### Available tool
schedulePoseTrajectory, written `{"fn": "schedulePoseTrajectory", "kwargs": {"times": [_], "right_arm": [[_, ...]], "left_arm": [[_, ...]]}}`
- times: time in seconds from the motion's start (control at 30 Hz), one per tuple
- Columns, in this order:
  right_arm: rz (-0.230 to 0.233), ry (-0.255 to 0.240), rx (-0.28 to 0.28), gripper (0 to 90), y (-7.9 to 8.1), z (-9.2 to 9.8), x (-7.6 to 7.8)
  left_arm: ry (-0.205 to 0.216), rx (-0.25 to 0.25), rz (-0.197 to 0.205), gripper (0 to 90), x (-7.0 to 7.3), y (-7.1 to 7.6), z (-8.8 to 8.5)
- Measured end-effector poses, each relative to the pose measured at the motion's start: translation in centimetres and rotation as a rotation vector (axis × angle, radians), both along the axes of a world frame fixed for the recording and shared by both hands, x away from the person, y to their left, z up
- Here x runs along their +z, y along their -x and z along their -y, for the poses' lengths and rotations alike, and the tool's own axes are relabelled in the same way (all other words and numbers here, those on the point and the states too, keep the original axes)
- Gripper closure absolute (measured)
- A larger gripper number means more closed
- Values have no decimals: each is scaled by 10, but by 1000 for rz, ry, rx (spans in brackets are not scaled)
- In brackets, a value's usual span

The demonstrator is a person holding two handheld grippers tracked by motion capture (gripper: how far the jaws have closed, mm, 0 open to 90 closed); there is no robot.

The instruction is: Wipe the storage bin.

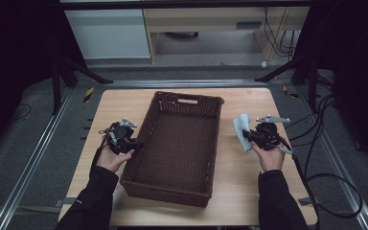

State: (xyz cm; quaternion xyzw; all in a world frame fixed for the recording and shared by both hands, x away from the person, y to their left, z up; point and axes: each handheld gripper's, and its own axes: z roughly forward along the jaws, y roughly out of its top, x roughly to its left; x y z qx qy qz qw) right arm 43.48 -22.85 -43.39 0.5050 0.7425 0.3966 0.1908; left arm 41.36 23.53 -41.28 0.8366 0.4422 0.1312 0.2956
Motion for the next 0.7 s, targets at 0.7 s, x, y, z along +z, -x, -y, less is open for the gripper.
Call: {"fn": "schedulePoseTrajectory", "kwargs": {"times": [0.7], "right_arm": [[13, 25, 19, 831, -50, -40, -9]], "left_arm": [[-2, -9, -12, 744, 0, -4, -5]]}}
